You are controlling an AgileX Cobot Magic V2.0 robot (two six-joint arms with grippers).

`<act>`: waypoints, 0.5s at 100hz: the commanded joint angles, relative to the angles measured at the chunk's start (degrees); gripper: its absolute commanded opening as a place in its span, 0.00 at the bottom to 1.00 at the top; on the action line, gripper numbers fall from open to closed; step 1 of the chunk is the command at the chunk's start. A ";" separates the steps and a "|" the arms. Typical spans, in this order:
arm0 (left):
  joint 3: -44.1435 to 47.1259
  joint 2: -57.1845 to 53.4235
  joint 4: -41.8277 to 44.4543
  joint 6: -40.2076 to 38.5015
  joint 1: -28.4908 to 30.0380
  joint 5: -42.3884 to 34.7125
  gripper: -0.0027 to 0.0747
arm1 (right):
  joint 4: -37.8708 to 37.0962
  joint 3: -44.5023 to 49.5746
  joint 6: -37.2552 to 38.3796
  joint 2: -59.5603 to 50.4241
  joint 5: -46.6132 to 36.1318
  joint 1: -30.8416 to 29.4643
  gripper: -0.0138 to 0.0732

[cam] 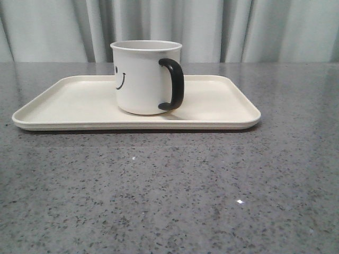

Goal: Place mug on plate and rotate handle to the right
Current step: 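Lower the mug onto the tray, open the left gripper, withdraw, then move the right gripper down into the mug's rim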

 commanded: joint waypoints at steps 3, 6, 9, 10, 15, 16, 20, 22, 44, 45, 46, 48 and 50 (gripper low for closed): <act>-2.36 -7.32 4.65 -1.33 -0.29 0.59 0.33 | -0.29 -1.73 -0.35 -0.05 -4.00 -0.13 0.61; -2.36 -8.87 6.53 -1.99 -0.29 0.59 0.33 | -0.29 -1.73 -0.35 -0.05 -4.00 -0.13 0.61; -2.36 -10.22 8.48 -2.24 -0.29 0.59 0.33 | -0.29 -1.73 -0.35 -0.05 -4.00 -0.13 0.61; -2.36 -10.58 8.84 -2.23 -0.29 0.59 0.33 | -0.29 -1.73 -0.35 -0.05 -4.00 -0.13 0.61; -2.12 -13.09 10.86 -2.36 -0.29 0.59 0.33 | -0.29 -1.73 -0.35 -0.05 -4.00 -0.13 0.61; -2.09 -14.14 11.32 -2.36 -0.29 0.59 0.33 | -0.29 -1.73 -0.35 -0.05 -4.00 -0.13 0.61; -1.68 -15.96 12.39 -2.99 -0.29 0.59 0.33 | -0.29 -1.73 -0.35 -0.05 -4.00 -0.13 0.61; -1.48 -16.70 13.04 -3.35 -0.29 0.59 0.33 | -0.29 -1.73 -0.35 -0.05 -4.00 -0.13 0.61; 5.91 -28.32 21.33 -6.41 -0.29 0.59 0.31 | -0.29 -1.73 -0.35 -0.05 -4.24 -0.13 0.61; 6.26 -28.66 21.65 -6.63 -0.29 0.59 0.30 | -0.29 -1.73 -0.35 -0.05 -4.24 -0.13 0.61; 6.98 -28.99 22.26 -6.75 -0.29 0.59 0.29 | -0.29 -1.73 -0.35 -0.05 -4.24 -0.13 0.61; 7.70 -30.03 22.92 -7.05 -0.29 0.59 0.26 | -0.29 -1.73 -0.35 -0.05 -4.29 -0.13 0.61; 9.19 -31.07 24.14 -7.72 -0.29 0.59 0.23 | -0.29 -1.73 -0.35 -0.05 -4.37 -0.13 0.61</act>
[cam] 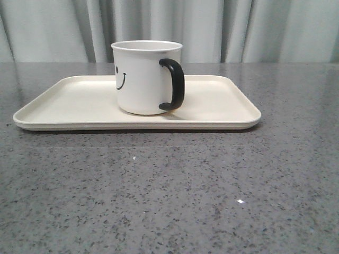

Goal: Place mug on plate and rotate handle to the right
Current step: 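Move the right gripper down into the mug's rim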

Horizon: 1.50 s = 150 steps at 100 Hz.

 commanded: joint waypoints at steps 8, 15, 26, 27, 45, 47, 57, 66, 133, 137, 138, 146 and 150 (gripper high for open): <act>6.99 -9.18 7.63 -4.57 -0.29 -0.31 0.09 | -0.29 -1.73 -0.35 -0.05 -4.55 -0.13 0.61; 11.01 -12.52 8.73 -6.15 -0.29 -0.31 0.01 | -0.29 -1.73 -0.35 -0.05 -4.60 -0.13 0.61; 17.54 -17.59 9.07 -8.61 -0.29 -0.41 0.01 | -0.29 -1.73 -0.35 -0.05 -4.98 -0.13 0.61; 17.94 -18.22 9.21 -9.26 -0.29 -0.41 0.01 | -0.29 -1.79 -0.35 -0.05 -5.06 -0.13 0.61; 26.70 -25.39 14.69 -15.04 -0.29 -0.75 0.01 | 0.96 -4.51 -0.51 2.29 -5.57 0.37 0.61; 27.63 -26.02 15.30 -15.15 -0.29 -0.75 0.01 | 1.37 -4.93 -0.66 2.88 -5.47 0.56 0.61; 30.00 -28.05 16.23 -15.51 -0.29 -0.75 0.01 | 4.66 -9.15 -4.06 6.77 -4.20 3.46 0.61; 30.78 -28.79 15.81 -16.00 -0.29 -0.75 0.01 | 7.73 -13.86 -7.30 11.41 -2.65 7.62 0.61; 31.15 -28.79 15.54 -16.87 -0.29 -0.86 0.01 | 8.90 -30.97 -10.26 46.06 15.71 19.46 0.61; 31.38 -28.79 15.54 -16.87 -0.29 -0.86 0.01 | 9.04 -30.97 -10.26 47.30 16.43 19.58 0.61; 31.38 -28.79 15.54 -16.87 -0.29 -0.86 0.01 | 9.04 -30.97 -10.26 47.50 16.44 19.59 0.61; 31.99 -28.79 15.54 -16.87 -0.29 -0.86 0.01 | 9.10 -30.97 -10.26 49.50 17.01 20.13 0.61; 32.43 -28.79 15.54 -16.87 -0.29 -0.86 0.01 | 9.09 -30.97 -10.26 50.23 17.28 20.64 0.61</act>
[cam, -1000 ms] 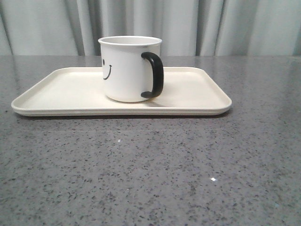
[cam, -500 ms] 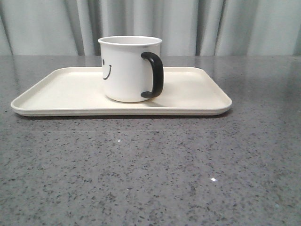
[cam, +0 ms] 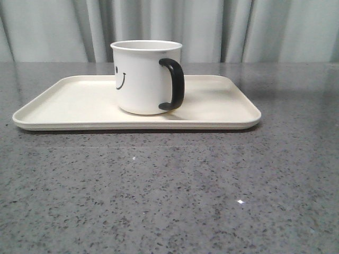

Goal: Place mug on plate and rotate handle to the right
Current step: 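Move the right gripper down into the mug's rim, then grip the rim with the right gripper and lift the mug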

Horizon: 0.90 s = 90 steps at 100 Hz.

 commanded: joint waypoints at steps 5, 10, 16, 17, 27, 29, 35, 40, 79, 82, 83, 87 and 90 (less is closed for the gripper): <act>0.08 -0.06 1.77 -0.66 -0.29 -1.32 0.01 | 1.37 -1.92 -0.77 -0.43 -1.60 1.28 0.61; 0.53 -0.06 1.77 -0.66 -0.29 -1.32 0.01 | 1.37 -1.92 -0.77 0.42 -1.60 1.87 0.61; 0.85 -0.06 1.77 -0.66 -0.29 -1.32 0.01 | 1.37 -1.92 -0.77 1.13 -1.96 2.41 0.61; 1.02 -0.06 1.77 -0.66 -0.29 -1.32 0.01 | 1.37 -1.92 -0.77 1.34 -1.97 2.47 0.61; 1.00 -0.06 1.77 -0.66 -0.29 -1.32 0.01 | 1.37 -1.92 -0.77 2.38 -2.06 2.83 0.61; 1.00 -0.06 1.77 -0.66 -0.29 -1.32 0.01 | 1.37 -1.92 -0.77 2.67 -2.06 2.89 0.61; 1.00 -0.06 1.77 -0.66 -0.29 -1.32 0.01 | 1.37 -1.92 -0.77 3.08 -2.11 2.95 0.61; 1.00 -0.06 1.77 -0.66 -0.29 -1.32 0.01 | 1.42 -1.92 -0.72 3.34 -2.11 2.95 0.61; 1.00 -0.06 1.77 -0.66 -0.29 -1.51 0.01 | 3.08 -1.92 -0.72 5.56 -0.83 2.95 0.61; 1.00 -0.06 1.77 -0.66 -0.29 -1.55 0.01 | 3.17 -1.92 -0.72 5.85 -0.59 2.95 0.61; 1.00 -0.06 1.77 -0.66 -0.29 -1.55 0.01 | 3.17 -1.92 -0.72 6.03 -0.51 2.95 0.61; 1.00 -0.06 1.77 -0.66 -0.29 -1.64 0.01 | 3.40 -1.92 -0.72 6.30 -0.15 2.95 0.61; 1.00 -0.06 1.77 -0.66 -0.29 -1.64 0.01 | 3.40 -1.92 -0.72 6.54 0.14 2.95 0.60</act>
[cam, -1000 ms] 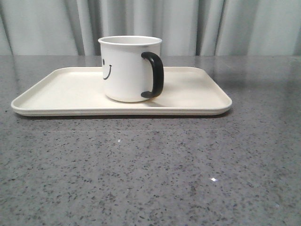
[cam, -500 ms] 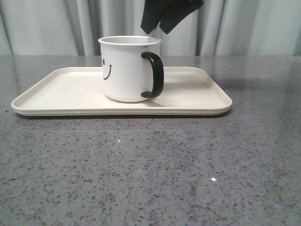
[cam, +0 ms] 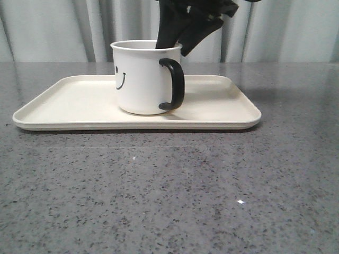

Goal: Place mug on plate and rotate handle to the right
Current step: 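Grip the rim with the right gripper and lift the mug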

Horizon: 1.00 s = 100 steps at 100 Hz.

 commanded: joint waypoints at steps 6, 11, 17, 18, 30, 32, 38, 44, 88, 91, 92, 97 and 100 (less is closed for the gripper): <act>-1.27 -0.06 1.98 -0.57 -0.29 -1.64 0.01 | 1.92 -1.79 -0.68 -2.09 -0.23 0.02 0.57; -1.27 -0.06 2.07 -0.57 -0.29 -1.64 0.01 | 1.92 -1.79 -0.68 -1.92 -0.12 0.02 0.51; -1.27 -0.06 2.07 -0.57 -0.29 -1.67 0.01 | 1.92 -1.79 -0.68 -1.88 0.02 0.02 0.40; -1.27 -0.06 2.07 -0.57 -0.29 -1.67 0.01 | 1.92 -1.79 -0.68 -1.88 0.02 0.02 0.36; -1.27 -0.06 2.20 -0.57 -0.29 -1.67 0.01 | 1.92 -1.79 -0.68 -1.88 -0.40 0.02 0.06; -1.27 -0.06 2.20 -0.57 -0.29 -1.67 0.01 | 1.92 -1.79 -0.68 -1.88 -0.44 0.02 0.01; -1.27 -0.06 2.20 -0.57 -0.29 -1.67 0.01 | 1.92 -2.23 -0.73 -1.88 -0.34 0.02 0.03; -1.27 -0.06 2.20 -0.57 -0.29 -1.67 0.01 | 1.92 -3.55 -1.16 -1.88 0.73 0.02 0.02; -1.27 -0.06 2.20 -0.57 -0.29 -1.55 0.01 | 1.92 -24.29 -21.19 -1.88 18.26 0.02 0.02; -1.27 -0.06 2.20 -0.57 -0.29 -1.55 0.01 | 1.92 -24.71 -23.14 -1.88 18.84 0.02 0.02; -1.27 -0.06 2.20 -0.57 -0.29 -1.55 0.01 | 1.92 -24.76 -24.08 -1.88 18.91 0.02 0.02; -1.27 -0.06 2.20 -0.57 -0.29 -1.55 0.01 | 2.32 -24.76 -27.51 -1.88 19.50 0.02 0.02; -1.27 -0.06 2.20 -0.57 -0.29 -1.47 0.01 | 2.54 -24.71 -29.36 -1.73 19.63 0.02 0.02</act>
